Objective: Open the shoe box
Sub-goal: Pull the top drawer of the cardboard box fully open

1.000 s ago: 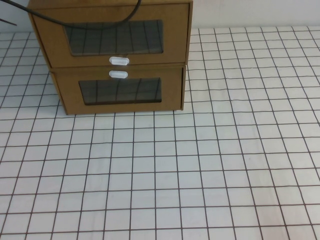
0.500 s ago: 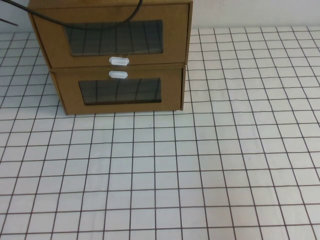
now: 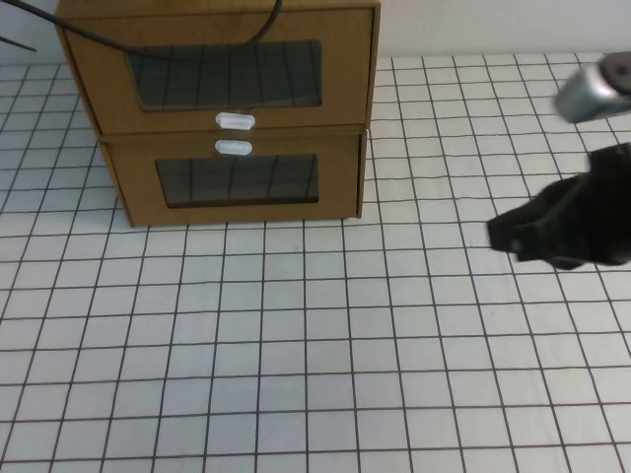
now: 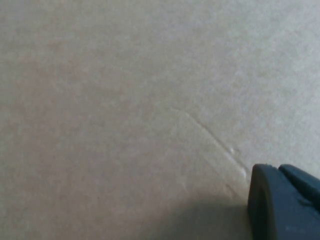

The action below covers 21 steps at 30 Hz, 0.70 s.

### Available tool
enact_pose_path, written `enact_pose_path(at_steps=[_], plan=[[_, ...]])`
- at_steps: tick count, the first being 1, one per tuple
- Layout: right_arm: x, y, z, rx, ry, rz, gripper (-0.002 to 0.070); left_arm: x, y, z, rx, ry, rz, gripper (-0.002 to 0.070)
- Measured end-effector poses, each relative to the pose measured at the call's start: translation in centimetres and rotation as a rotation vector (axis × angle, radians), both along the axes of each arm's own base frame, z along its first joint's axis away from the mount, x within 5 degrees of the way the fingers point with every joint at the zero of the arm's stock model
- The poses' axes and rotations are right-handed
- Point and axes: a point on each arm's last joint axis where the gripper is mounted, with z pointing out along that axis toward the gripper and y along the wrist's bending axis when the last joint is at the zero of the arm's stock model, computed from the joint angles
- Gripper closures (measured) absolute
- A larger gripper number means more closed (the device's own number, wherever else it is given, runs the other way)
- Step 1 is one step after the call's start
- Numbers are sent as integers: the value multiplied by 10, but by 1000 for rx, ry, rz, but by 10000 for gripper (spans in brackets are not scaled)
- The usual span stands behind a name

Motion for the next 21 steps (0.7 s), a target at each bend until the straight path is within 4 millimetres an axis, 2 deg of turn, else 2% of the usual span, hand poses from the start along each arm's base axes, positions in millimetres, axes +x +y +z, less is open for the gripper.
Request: enact_pose_path(at_steps=[6, 9, 12, 17, 21], plan=[[20, 81, -14, -209, -13, 177, 689, 0, 0, 0, 2, 0, 1, 677], [24, 119, -19, -309, -79, 253, 689, 0, 0, 0, 3, 0, 1, 677], [28, 148, -28, -447, -177, 305, 689, 0, 0, 0, 4, -2, 2, 677], [30, 183, -42, -637, -362, 397, 689, 0, 0, 0, 2, -3, 4, 677], [35, 198, -51, -733, -513, 453, 685, 0, 0, 0, 3, -2, 6, 677]])
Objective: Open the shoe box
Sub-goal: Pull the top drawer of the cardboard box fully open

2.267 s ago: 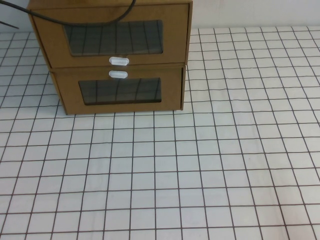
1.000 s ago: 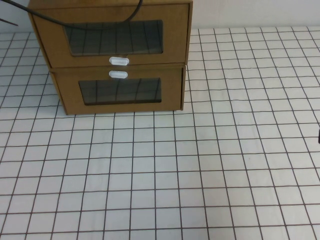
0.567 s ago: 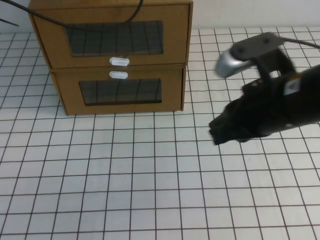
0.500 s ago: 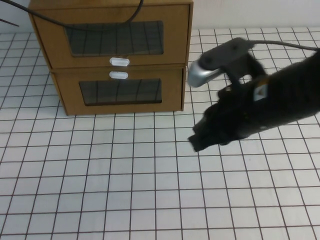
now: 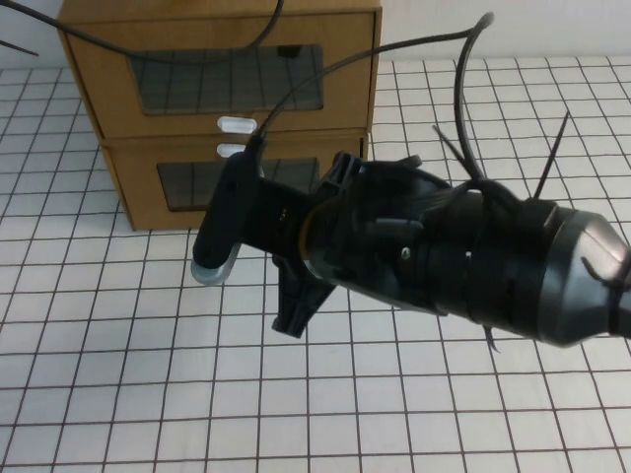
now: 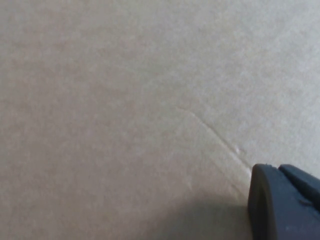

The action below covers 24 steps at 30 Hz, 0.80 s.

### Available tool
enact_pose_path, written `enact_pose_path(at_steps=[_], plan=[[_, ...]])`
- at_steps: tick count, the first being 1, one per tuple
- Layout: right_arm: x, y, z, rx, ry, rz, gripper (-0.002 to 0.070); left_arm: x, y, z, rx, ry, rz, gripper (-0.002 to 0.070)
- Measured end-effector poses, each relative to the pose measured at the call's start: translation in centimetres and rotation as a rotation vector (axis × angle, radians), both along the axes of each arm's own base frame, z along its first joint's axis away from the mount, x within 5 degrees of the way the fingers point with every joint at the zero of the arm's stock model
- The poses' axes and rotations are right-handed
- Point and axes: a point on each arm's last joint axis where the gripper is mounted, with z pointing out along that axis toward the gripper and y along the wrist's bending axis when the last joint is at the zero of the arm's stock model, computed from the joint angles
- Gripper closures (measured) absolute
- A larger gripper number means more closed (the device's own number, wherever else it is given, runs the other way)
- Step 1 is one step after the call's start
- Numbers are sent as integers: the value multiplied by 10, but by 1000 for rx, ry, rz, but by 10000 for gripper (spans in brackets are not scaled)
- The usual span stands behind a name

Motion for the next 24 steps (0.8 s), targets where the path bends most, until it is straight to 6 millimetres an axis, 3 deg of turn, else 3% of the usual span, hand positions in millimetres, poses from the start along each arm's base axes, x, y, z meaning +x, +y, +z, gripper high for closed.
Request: enact_pose_path(at_steps=[4, 9, 12, 24], plan=[[8, 7, -1, -43, -134, 83, 622, 0, 0, 0, 0, 0, 0, 677], [15, 17, 1, -44, -280, 168, 416, 0, 0, 0, 0, 1, 1, 677], [20, 22, -1, -33, -350, 177, 351, 0, 0, 0, -2, 2, 3, 677], [36, 40, -3, 24, -537, 210, 337, 0, 0, 0, 2, 1, 5, 677]])
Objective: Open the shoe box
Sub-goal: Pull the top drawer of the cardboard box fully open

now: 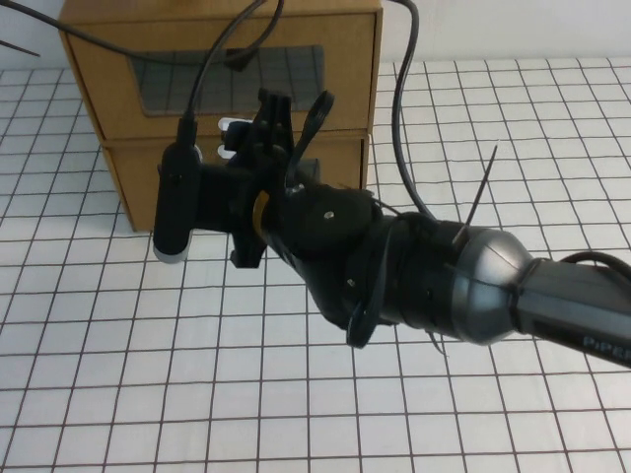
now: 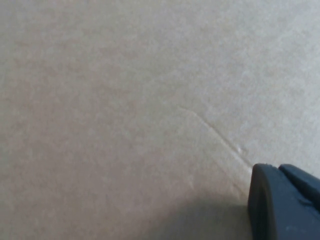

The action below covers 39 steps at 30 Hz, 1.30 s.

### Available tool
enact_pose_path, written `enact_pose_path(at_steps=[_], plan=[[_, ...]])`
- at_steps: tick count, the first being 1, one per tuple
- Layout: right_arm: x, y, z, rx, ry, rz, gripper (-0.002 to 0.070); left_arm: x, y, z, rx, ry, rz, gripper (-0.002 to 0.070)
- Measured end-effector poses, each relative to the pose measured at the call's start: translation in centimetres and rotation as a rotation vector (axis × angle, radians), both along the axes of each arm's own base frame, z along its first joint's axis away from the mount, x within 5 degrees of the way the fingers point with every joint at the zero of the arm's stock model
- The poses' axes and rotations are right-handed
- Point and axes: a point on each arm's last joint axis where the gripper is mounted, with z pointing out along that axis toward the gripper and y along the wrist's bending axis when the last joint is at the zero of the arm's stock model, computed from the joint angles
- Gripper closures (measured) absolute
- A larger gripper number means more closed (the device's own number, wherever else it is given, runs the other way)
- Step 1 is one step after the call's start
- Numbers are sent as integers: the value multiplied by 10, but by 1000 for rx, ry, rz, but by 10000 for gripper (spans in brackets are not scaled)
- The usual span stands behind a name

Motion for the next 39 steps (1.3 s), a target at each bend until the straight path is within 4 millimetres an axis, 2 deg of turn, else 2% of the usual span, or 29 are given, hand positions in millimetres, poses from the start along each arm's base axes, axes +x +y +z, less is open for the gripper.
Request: enact_pose_path(at_steps=[12, 23, 30, 39], plan=[[47, 10, -5, 37, -33, -21, 337, 0, 0, 0, 0, 0, 0, 677], [52, 16, -19, 15, -22, 21, 386, 0, 0, 0, 0, 0, 0, 677], [62, 11, -26, 2, -14, 11, 389, 0, 0, 0, 0, 0, 0, 677], [69, 18, -22, 28, -32, 12, 391, 0, 0, 0, 1, 0, 0, 677]])
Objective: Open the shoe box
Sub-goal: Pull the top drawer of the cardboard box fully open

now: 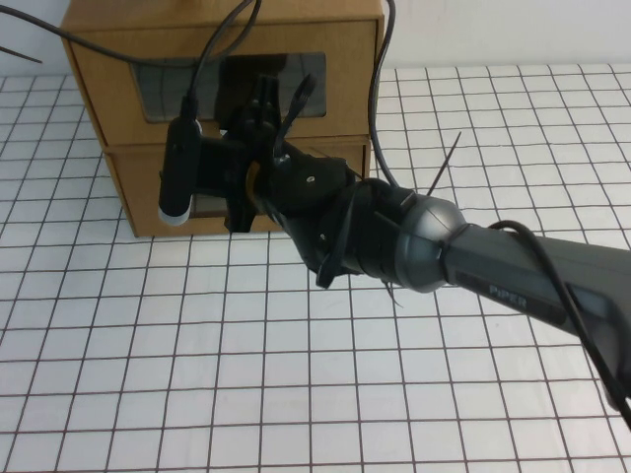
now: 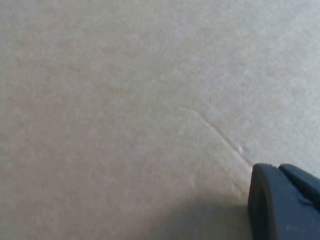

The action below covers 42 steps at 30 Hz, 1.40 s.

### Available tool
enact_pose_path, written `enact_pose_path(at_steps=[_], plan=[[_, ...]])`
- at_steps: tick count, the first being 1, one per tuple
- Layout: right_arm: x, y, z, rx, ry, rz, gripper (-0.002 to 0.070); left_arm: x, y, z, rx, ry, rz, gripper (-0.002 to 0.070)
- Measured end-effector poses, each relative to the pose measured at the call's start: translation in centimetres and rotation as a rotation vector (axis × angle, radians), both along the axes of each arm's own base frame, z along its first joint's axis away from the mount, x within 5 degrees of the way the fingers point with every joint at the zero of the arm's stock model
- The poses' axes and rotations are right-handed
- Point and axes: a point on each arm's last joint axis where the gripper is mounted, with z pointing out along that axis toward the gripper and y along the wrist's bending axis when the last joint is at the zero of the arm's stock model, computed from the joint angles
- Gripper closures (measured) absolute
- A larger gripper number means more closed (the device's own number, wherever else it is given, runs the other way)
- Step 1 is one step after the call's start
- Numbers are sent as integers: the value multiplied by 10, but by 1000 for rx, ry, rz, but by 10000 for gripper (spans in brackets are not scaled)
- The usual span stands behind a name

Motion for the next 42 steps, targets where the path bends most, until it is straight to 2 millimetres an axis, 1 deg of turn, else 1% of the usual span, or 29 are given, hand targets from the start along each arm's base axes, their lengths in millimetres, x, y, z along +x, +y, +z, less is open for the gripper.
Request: enact_pose_path(at_steps=[4, 11, 21, 25, 28, 42], plan=[[1, 2, -3, -3, 3, 2, 391, 0, 0, 0, 1, 0, 1, 677], [2, 1, -3, -1, 2, 0, 391, 0, 0, 0, 2, 0, 1, 677], [7, -3, -2, -9, -7, 7, 425, 0, 0, 0, 4, -2, -1, 677], [8, -2, -5, -19, -10, 10, 456, 0, 0, 0, 4, -2, -1, 677], [9, -2, -5, -26, -15, 9, 465, 0, 0, 0, 4, -2, -1, 677], [9, -2, -5, -21, -10, 6, 470, 0, 0, 0, 6, -2, 0, 677]])
